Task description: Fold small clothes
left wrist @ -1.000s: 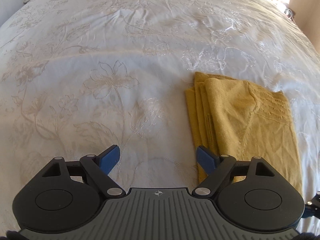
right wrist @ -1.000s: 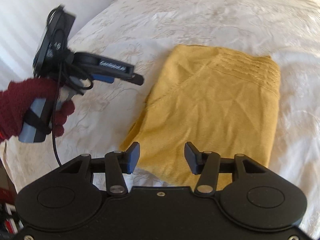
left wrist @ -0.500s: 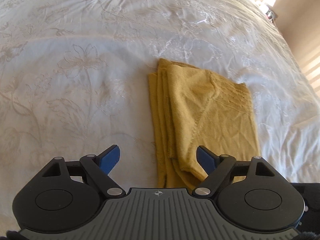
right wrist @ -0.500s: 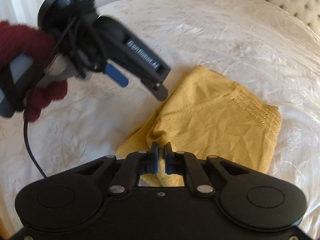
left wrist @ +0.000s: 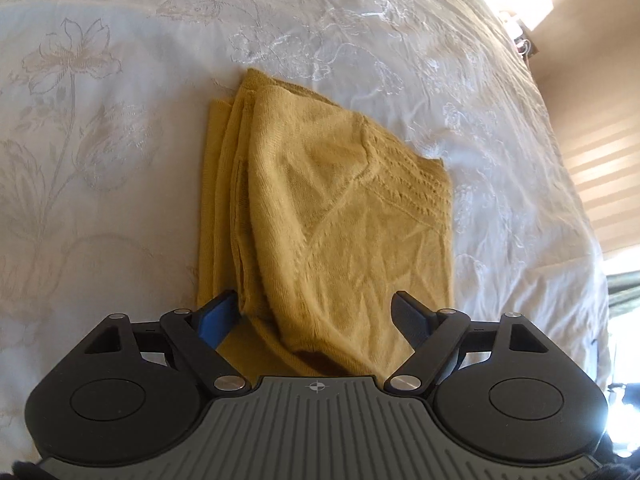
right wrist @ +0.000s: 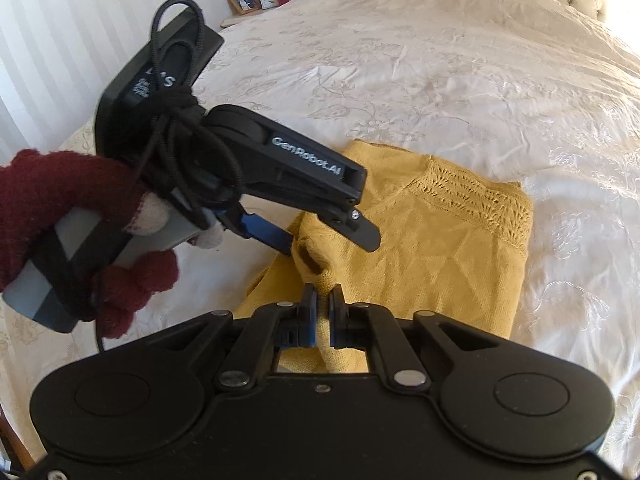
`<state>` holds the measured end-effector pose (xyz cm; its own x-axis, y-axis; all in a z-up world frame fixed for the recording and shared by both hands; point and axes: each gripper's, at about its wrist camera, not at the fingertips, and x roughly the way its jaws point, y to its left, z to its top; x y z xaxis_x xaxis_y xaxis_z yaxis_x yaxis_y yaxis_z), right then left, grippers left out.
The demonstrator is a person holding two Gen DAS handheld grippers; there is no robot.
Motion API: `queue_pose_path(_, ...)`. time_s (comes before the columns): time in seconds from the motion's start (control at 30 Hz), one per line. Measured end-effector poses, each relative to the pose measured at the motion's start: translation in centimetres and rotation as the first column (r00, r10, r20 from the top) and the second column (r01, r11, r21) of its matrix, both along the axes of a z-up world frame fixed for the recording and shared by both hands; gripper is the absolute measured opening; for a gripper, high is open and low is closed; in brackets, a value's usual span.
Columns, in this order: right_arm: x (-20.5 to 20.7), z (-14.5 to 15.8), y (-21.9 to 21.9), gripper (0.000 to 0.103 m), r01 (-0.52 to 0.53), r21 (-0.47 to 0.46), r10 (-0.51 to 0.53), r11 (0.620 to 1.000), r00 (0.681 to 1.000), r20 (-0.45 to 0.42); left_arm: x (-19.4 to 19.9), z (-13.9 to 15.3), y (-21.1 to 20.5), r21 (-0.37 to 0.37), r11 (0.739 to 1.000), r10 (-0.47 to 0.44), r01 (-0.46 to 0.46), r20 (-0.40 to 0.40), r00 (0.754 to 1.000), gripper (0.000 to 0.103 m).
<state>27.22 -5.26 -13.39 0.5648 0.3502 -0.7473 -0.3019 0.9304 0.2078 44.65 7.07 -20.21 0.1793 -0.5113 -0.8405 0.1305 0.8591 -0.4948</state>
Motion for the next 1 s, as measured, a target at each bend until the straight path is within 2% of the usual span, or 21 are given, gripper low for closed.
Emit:
queue_pose_path(0.03, 0.0, -0.1, 0.1, 0.010, -0.001, 0.002, 0.001, 1.000, 1.000, 0.000, 0.4, -0.2, 0.0, -0.002, 1.000, 0.006, -0.006, 0.007, 1.000, 0.068)
queue_pose_path(0.1, -0.1, -0.1, 0.2, 0.010, -0.008, 0.005, 0.008, 1.000, 1.000, -0.001, 1.3, -0.6, -0.1, -0.002, 1.000, 0.013, -0.013, 0.014, 1.000, 0.060)
queue_pose_path(0.2, -0.1, -0.4, 0.5, 0.010, -0.020, 0.004, 0.020, 1.000, 1.000, -0.005, 2.4, -0.8, -0.4, 0.025, 1.000, 0.001, -0.002, 0.025, 1.000, 0.057)
queue_pose_path(0.27, 0.0, -0.8, 0.8, 0.010, -0.028, 0.004, 0.028, 1.000, 1.000, -0.008, 2.7, -0.9, -0.5, 0.041, 0.999, -0.006, 0.004, 0.044, 0.999, 0.048)
queue_pose_path(0.3, 0.0, -0.8, 0.9, 0.010, -0.030, 0.005, 0.030, 1.000, 1.000, -0.009, 2.7, -0.6, -0.6, 0.058, 0.998, -0.013, 0.008, 0.074, 0.997, 0.025)
queue_pose_path(0.33, -0.1, -0.8, 1.0, 0.010, -0.032, 0.006, 0.032, 0.999, 0.999, -0.008, 2.7, -0.3, -0.7, 0.086, 0.996, -0.027, 0.018, 0.101, 0.995, 0.011)
queue_pose_path(0.43, -0.3, -0.3, 1.3, 0.010, -0.031, 0.023, 0.030, 0.999, 1.000, 0.005, 2.4, 1.6, -0.9, 0.123, 0.989, -0.104, 0.083, 0.176, 0.979, 0.011)
queue_pose_path(0.5, -0.2, 0.0, 1.7, 0.010, -0.040, 0.041, 0.039, 0.998, 0.999, 0.012, 1.9, 3.0, -1.2, 0.158, 0.977, -0.177, 0.142, 0.241, 0.954, 0.011)
queue_pose_path(0.57, 0.4, -0.6, 2.8, 0.010, -0.070, 0.037, 0.070, 0.997, 0.998, 0.003, 1.9, 3.4, -1.3, 0.192, 0.965, -0.226, 0.179, 0.258, 0.939, 0.011)
queue_pose_path(0.67, 1.6, -2.9, 4.9, 0.012, -0.130, 0.020, 0.130, 0.991, 0.990, -0.053, 2.7, 1.6, -0.4, 0.204, 0.967, -0.196, 0.154, 0.204, 0.959, 0.011)
queue_pose_path(0.77, 2.3, -5.6, 6.5, 0.023, -0.184, 0.010, 0.183, 0.983, 0.974, -0.136, 3.6, -0.6, 0.8, 0.173, 0.979, -0.130, 0.107, 0.131, 0.983, 0.018)
queue_pose_path(0.83, 2.0, -5.5, 6.2, 0.029, -0.193, 0.032, 0.196, 0.981, 0.973, -0.122, 3.8, -0.8, 1.6, 0.131, 0.988, -0.096, 0.079, 0.128, 0.987, 0.022)
queue_pose_path(0.9, 1.6, -4.4, 4.8, 0.048, -0.186, 0.097, 0.195, 0.978, 0.976, -0.095, 3.9, -0.6, 2.0, 0.109, 0.990, -0.099, 0.085, 0.132, 0.986, 0.025)
queue_pose_path(0.97, 1.1, -3.3, 3.1, 0.062, -0.162, 0.134, 0.171, 0.978, 0.983, -0.062, 3.8, -0.1, 2.2, 0.116, 0.989, -0.107, 0.090, 0.154, 0.982, 0.029)
queue_pose_path(1.0, 1.0, -2.8, 2.0, 0.069, -0.144, 0.143, 0.153, 0.979, 0.987, -0.047, 3.6, 0.2, 2.3, 0.145, 0.986, -0.106, 0.081, 0.175, 0.979, 0.048)
